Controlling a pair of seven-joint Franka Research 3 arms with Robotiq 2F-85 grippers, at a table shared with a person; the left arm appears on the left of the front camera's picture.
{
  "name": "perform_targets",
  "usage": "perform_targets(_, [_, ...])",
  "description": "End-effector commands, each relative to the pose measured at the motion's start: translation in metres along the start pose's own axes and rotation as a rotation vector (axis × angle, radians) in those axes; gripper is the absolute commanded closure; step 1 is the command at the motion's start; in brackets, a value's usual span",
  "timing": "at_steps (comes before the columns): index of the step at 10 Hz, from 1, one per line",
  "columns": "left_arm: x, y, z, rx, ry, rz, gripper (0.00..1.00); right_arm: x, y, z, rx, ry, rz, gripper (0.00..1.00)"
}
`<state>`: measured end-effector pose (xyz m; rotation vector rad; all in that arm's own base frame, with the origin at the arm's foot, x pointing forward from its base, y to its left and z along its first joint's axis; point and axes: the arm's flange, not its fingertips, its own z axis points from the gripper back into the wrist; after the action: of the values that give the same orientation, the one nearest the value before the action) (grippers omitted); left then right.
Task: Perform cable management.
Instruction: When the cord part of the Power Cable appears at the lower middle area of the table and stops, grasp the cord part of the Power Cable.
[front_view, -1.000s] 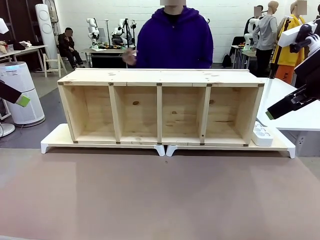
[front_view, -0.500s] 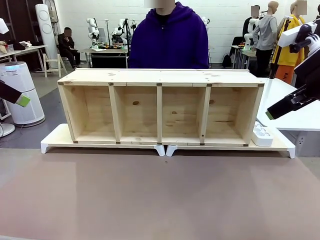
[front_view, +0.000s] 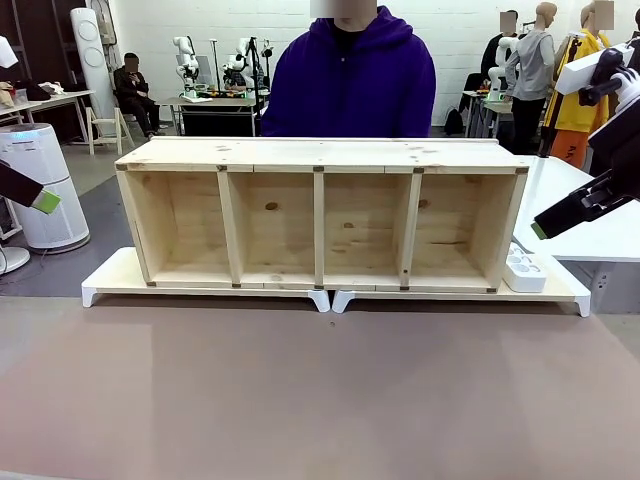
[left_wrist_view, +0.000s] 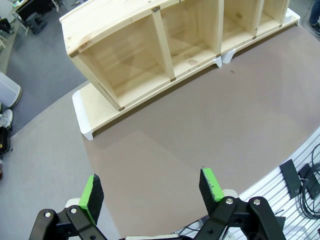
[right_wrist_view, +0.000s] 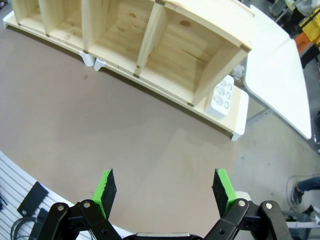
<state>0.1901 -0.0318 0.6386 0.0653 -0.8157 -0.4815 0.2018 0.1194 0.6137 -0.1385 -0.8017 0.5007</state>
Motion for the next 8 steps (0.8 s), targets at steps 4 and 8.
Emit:
perform_targets(4, [0.0008, 0.0016, -0.0005, 0.01, -0.002, 0.009, 0.0, 0.0013, -0.0011, -0.0024, 0.002, -0.001, -0.001, 0.0])
perform_targets(8, [0.0008, 0.0016, -0.0005, 0.01, -0.002, 0.009, 0.0, 0.0013, -0.0011, -0.0024, 0.002, -0.001, -0.001, 0.0])
